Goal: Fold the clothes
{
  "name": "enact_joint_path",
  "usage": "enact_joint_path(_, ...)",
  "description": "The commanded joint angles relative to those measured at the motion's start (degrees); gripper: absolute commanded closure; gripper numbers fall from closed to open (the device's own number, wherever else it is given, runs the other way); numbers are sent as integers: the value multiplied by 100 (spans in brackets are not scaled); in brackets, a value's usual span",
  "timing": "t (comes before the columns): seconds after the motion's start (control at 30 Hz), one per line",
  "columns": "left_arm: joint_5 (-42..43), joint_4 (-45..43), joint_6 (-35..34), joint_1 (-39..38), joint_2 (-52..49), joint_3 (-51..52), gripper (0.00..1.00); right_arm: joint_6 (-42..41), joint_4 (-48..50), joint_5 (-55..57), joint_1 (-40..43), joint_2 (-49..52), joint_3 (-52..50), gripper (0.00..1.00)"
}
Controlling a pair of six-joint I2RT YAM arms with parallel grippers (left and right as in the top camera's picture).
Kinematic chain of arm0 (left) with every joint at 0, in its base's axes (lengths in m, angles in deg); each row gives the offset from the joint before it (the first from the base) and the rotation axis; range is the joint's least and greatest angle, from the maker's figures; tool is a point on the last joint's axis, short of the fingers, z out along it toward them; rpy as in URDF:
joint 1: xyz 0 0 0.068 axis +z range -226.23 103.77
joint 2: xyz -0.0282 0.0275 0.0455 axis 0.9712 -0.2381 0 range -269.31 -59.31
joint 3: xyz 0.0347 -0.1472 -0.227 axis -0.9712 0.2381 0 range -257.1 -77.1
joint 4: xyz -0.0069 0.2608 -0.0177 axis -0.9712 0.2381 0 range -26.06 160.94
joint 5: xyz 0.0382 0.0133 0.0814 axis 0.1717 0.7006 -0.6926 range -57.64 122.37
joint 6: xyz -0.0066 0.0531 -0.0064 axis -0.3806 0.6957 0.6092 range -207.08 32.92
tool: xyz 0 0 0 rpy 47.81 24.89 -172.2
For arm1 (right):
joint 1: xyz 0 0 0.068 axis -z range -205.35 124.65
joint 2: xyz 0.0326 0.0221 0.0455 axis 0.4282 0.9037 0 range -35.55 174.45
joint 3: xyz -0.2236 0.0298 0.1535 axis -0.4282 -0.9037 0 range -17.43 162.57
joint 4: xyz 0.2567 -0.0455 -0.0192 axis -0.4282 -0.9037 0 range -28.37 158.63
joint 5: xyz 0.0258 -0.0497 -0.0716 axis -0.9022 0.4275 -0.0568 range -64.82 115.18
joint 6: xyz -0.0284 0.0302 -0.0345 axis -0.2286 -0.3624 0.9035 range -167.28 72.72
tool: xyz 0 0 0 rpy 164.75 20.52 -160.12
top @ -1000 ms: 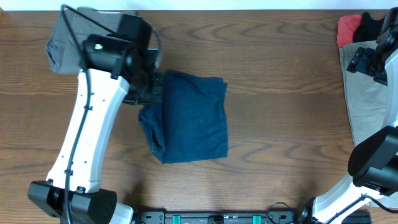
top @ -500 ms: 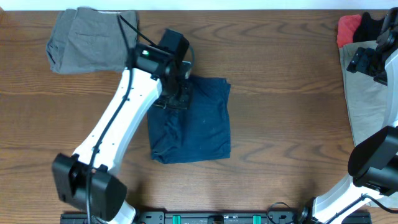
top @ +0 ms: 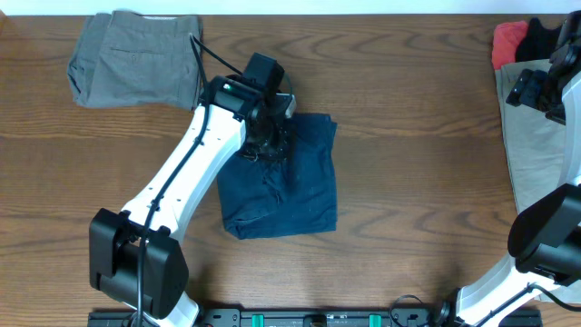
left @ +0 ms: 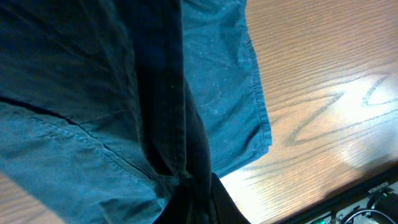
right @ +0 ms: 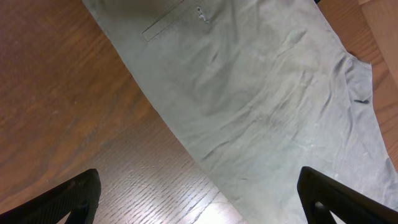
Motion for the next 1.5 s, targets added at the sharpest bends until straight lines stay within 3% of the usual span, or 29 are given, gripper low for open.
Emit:
enact_joint_path(0.0,295,-98,-52,-142,-31,146,94,-68,-4,59,22,22,33,1)
enact_joint_path(0.5,385,-350,-96,-540,-321,249,93,-68,-2,61,22,22,31,1)
enact_joint_path(0.57,470,-345,-101,-568,-321,249,83,-66,-2,61,22,22,31,1)
enact_joint_path(0.6,540,-343,-114,-581,-321,249,70,-68,-2,59,22,22,31,1)
enact_joint_path(0.63,634,-323,-116,-581,-321,249,64,-66,-2,61,22,22,31,1)
enact_joint_path(0.83,831,-31,-116,-579,-321,249,63,-66,-4,61,22,22,31,1)
enact_joint_path(1.13,807,162,-109,-581,-323,249,64,-68,-2,59,22,22,31,1)
enact_joint_path(1.27,807,35,-111,-588,-341,339,77,-68,-2,61,22,22,33,1)
enact_joint_path(1.4,811,-461,-216,-651,-356,726,81,-68,-2,59,22,22,33,1)
enact_joint_path(1.47,813,-809,-426,-732,-361,1016,89,-68,-4,59,22,22,31,1)
